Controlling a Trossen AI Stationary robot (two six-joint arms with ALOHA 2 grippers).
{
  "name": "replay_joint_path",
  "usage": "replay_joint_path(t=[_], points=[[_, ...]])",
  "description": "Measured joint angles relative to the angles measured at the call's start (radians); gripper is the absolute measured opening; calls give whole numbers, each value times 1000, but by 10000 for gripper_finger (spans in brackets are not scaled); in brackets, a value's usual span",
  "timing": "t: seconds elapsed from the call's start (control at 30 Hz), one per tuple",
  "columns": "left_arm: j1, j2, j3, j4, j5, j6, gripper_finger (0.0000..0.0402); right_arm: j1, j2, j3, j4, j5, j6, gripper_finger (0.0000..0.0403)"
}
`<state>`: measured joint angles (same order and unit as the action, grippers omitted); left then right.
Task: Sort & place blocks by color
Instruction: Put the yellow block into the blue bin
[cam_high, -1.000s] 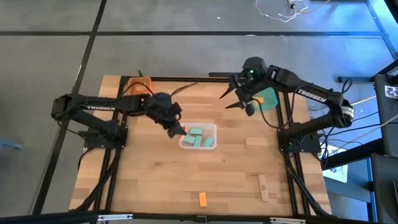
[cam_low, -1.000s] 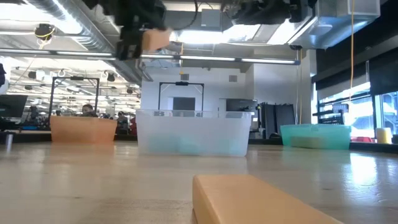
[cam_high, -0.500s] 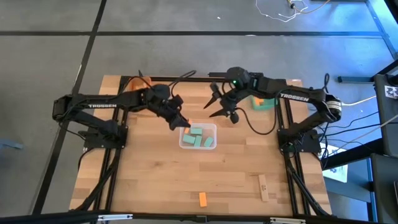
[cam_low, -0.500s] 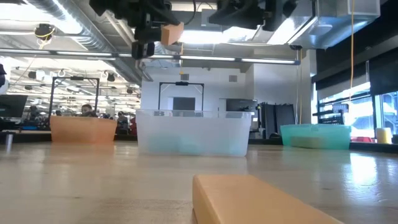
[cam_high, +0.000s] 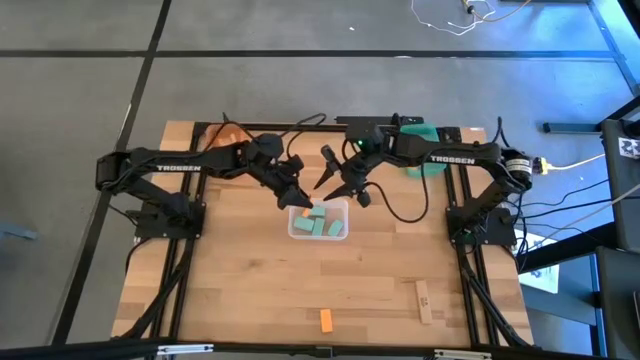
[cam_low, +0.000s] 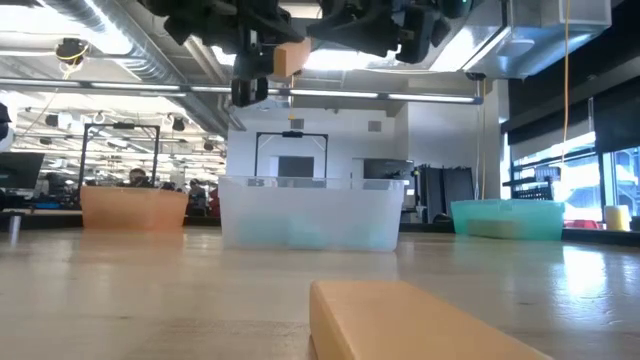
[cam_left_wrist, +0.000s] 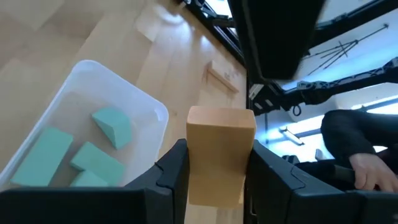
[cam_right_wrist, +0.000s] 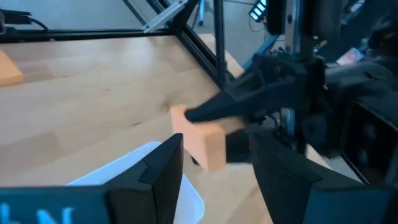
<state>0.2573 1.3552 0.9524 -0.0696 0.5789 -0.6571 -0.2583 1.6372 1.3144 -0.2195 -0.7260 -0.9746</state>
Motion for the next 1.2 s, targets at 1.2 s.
replay_joint_path(t=[1.2], points=[[31,124,225,-79,67,151,118,34,4,0,-9,31,29,90]])
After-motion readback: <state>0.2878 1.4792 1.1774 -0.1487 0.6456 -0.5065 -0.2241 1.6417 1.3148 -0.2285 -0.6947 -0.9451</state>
